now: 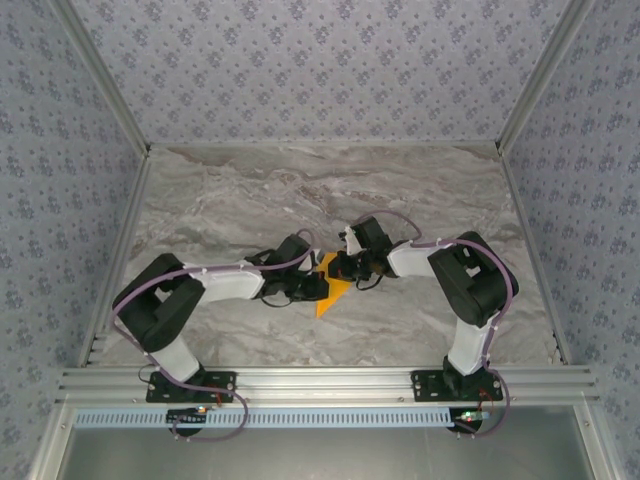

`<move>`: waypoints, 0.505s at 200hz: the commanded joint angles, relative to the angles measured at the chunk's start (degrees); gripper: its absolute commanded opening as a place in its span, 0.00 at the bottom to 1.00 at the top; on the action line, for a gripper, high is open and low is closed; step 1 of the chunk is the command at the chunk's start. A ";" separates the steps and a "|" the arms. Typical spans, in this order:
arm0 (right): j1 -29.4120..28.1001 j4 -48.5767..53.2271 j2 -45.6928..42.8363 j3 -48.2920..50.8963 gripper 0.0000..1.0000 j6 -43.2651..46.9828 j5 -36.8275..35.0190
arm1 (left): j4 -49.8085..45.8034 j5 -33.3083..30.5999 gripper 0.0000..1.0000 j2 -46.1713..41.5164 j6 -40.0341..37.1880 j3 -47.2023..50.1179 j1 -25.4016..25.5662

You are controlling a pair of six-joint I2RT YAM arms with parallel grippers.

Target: Fold a paper plane with a square sheet of paper (pick it up from the middle)

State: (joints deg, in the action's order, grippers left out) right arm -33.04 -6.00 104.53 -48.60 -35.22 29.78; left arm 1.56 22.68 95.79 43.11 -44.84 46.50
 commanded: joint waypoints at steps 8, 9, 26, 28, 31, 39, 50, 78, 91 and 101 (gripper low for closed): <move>-0.54 6.56 4.54 2.09 0.02 -0.42 -7.67 | 0.55 -0.29 0.03 1.50 -0.11 0.45 -0.05; -0.54 6.54 4.54 2.10 0.02 -0.40 -7.69 | 0.55 -0.28 0.02 1.51 -0.08 0.54 -0.03; -0.52 6.64 4.45 2.03 0.01 -0.37 -7.93 | 0.21 0.84 0.02 1.76 -0.24 1.97 0.05; -0.53 6.73 4.45 2.04 0.01 -0.42 -7.92 | 0.07 0.93 0.02 1.83 -0.29 2.06 0.07; -0.52 6.72 4.45 2.02 0.01 -0.46 -7.95 | -0.12 0.96 0.02 1.86 -0.35 2.25 0.08; -0.46 6.85 4.54 2.10 0.01 -0.37 -8.15 | -0.54 1.29 0.02 1.84 -0.48 2.81 0.29; -0.45 6.98 4.71 2.02 0.01 -0.37 -8.32 | -0.86 2.11 0.02 1.60 -0.91 3.64 0.67; -0.52 7.23 5.02 1.90 0.01 -0.40 -8.49 | -3.14 3.39 0.02 0.47 -3.06 5.10 1.69; -0.45 7.48 5.24 1.75 0.01 -0.37 -8.59 | -3.65 4.11 0.02 -0.43 -4.03 5.78 1.87; -0.45 7.57 5.29 1.67 0.01 -0.38 -8.59 | -4.01 4.37 0.02 -1.21 -4.48 6.34 1.97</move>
State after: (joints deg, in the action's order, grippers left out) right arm -33.04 -5.98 104.68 -48.69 -35.42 29.78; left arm 4.54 23.18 96.36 41.39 -41.52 46.87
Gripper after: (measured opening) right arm 0.044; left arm 0.061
